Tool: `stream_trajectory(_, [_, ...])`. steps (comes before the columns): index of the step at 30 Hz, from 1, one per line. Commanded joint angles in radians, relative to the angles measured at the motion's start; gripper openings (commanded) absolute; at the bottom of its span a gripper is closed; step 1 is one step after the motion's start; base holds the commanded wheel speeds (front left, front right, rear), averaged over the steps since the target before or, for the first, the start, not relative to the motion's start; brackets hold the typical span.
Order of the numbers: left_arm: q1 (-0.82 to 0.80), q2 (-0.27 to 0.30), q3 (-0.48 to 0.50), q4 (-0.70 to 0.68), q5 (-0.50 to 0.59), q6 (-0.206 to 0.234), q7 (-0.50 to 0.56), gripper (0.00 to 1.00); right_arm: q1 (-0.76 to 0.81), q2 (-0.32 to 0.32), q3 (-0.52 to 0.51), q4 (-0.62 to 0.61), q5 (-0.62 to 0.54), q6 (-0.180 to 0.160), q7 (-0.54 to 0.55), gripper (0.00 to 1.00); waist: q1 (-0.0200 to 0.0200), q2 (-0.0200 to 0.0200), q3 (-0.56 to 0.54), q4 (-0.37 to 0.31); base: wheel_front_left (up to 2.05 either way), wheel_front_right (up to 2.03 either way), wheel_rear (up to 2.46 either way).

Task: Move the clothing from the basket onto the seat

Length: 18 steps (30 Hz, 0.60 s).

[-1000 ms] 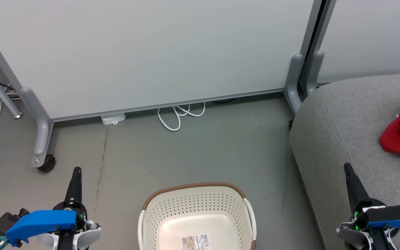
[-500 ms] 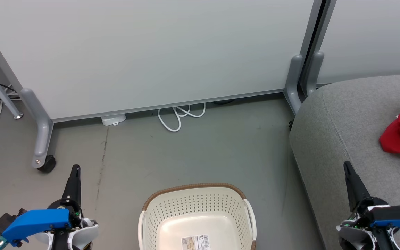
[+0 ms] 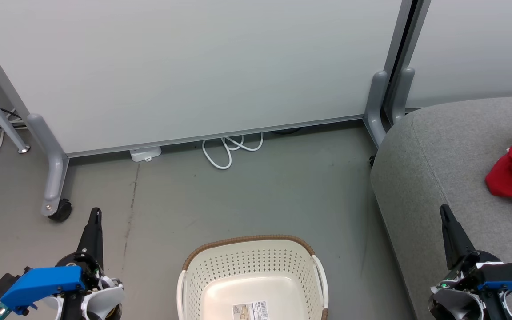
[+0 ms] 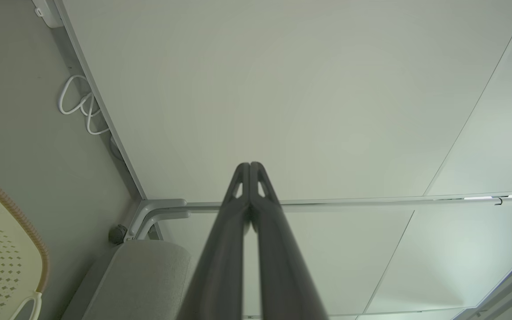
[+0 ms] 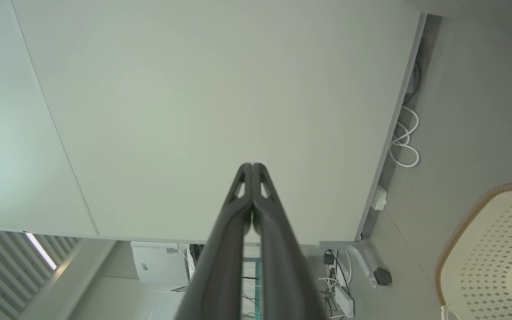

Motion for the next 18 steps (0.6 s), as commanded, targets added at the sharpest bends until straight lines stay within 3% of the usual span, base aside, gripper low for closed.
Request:
stream_trajectory(1, [-0.01,0.001,0.003,-0.004,-0.002,-0.01,0.005,0.0,-0.014,0.002,-0.002,-0.003,0.002,0.0,0.004,0.0,0.0,0.0,0.0,0.0,0.0,0.0,0.0])
stream_trajectory(18, [-0.01,0.001,0.002,-0.005,-0.002,-0.008,0.005,0.0,-0.014,0.002,-0.002,-0.003,0.003,0.0,0.004,0.0,0.0,0.0,0.0,0.0,0.0,0.0,0.0])
